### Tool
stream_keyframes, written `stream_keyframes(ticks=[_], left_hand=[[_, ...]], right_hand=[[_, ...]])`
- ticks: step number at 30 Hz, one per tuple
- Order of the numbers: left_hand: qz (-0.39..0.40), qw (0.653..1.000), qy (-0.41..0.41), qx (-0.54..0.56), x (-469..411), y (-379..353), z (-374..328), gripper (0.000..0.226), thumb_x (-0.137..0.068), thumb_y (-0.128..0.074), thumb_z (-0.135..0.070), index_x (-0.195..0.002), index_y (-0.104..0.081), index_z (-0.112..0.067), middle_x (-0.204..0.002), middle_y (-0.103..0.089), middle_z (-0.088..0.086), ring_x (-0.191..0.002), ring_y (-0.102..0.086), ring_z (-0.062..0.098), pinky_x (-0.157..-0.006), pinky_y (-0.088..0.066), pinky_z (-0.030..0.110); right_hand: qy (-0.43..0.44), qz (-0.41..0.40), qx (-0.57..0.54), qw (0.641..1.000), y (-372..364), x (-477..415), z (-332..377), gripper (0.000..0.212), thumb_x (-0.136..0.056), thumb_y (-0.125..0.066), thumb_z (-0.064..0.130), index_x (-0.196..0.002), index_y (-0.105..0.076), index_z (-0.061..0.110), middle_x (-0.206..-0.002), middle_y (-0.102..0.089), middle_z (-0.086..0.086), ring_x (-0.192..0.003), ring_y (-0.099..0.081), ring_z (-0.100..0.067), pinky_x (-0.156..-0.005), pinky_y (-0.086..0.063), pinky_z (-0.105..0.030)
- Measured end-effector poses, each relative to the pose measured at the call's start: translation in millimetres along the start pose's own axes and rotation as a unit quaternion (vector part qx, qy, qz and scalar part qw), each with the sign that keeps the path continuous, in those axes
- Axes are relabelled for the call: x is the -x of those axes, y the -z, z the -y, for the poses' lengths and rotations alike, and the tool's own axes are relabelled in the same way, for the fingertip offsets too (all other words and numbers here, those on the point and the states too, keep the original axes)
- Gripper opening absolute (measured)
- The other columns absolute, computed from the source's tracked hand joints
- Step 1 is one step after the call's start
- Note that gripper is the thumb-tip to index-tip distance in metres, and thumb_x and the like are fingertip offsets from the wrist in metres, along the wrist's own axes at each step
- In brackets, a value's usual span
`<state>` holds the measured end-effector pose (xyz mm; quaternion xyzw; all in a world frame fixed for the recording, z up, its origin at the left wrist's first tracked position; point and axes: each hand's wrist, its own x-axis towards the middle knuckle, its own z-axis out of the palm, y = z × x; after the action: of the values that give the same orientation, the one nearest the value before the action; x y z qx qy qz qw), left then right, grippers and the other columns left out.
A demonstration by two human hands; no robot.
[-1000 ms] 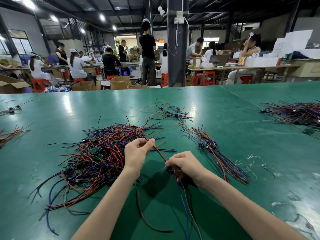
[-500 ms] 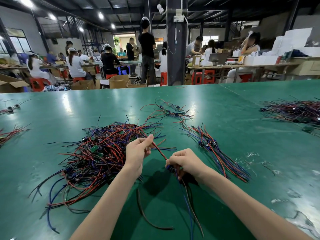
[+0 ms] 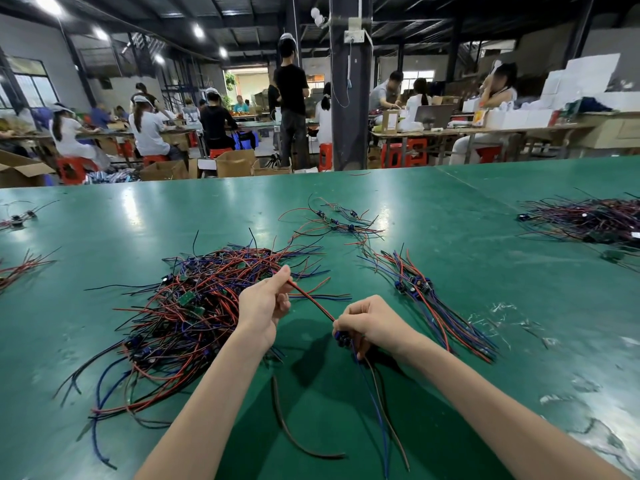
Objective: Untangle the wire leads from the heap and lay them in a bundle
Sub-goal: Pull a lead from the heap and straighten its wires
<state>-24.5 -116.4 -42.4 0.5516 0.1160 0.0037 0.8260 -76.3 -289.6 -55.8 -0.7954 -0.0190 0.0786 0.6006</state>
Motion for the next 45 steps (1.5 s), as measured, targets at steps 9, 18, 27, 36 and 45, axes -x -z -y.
stream_keyframes(ticks=[9,18,27,36,45], left_hand=[[0.087,0.988,0.061,0.108,-1.2,-0.6,-0.7,0.027,-0.088,-0.062,-0.016,-0.064,-0.058,-0.005,-0.044,-0.05,-0.003,-0.035,-0.035,0.005,-0.035,-0.034,0.016],[0.027,0.997,0.035,0.056,-0.4,1.9,2.4,0.018,-0.079,-0.074,-0.018,-0.076,-0.061,-0.006,-0.048,-0.056,-0.004,-0.038,-0.042,0.004,-0.039,-0.041,0.016],[0.025,0.991,0.069,0.116,-0.9,-0.3,-0.6,0.024,-0.083,-0.071,-0.018,-0.066,-0.057,-0.007,-0.045,-0.052,-0.002,-0.035,-0.039,0.005,-0.036,-0.037,0.016],[0.026,0.984,0.089,0.151,0.0,0.1,-0.4,0.022,-0.086,-0.067,-0.02,-0.071,-0.056,-0.008,-0.046,-0.055,-0.003,-0.034,-0.04,0.004,-0.037,-0.039,0.014],[0.003,0.995,0.037,0.097,2.6,-1.5,-2.3,0.019,-0.083,-0.071,-0.021,-0.071,-0.061,-0.01,-0.047,-0.056,-0.005,-0.036,-0.039,0.004,-0.038,-0.038,0.015]], right_hand=[[-0.007,-0.007,-0.015,1.0,5.0,-2.3,1.2,0.015,-0.08,-0.064,0.005,-0.066,-0.065,0.003,-0.052,-0.056,-0.012,-0.032,-0.044,-0.017,-0.034,-0.041,-0.019],[0.0,-0.008,-0.003,1.0,7.0,0.4,-0.7,0.016,-0.081,-0.062,0.004,-0.066,-0.067,0.002,-0.048,-0.057,-0.006,-0.031,-0.043,-0.014,-0.033,-0.039,-0.018],[0.006,0.001,-0.004,1.0,7.1,-1.1,0.4,0.02,-0.081,-0.062,0.004,-0.062,-0.066,0.007,-0.048,-0.059,-0.004,-0.031,-0.044,-0.012,-0.033,-0.04,-0.018],[0.007,0.014,0.012,1.0,5.5,-0.4,2.0,0.021,-0.082,-0.061,0.004,-0.061,-0.065,0.007,-0.044,-0.058,0.001,-0.032,-0.045,-0.01,-0.033,-0.04,-0.018],[0.007,0.021,0.014,1.0,5.9,0.5,2.4,0.018,-0.082,-0.061,0.004,-0.065,-0.066,0.005,-0.047,-0.06,0.0,-0.033,-0.047,-0.011,-0.034,-0.041,-0.019]])
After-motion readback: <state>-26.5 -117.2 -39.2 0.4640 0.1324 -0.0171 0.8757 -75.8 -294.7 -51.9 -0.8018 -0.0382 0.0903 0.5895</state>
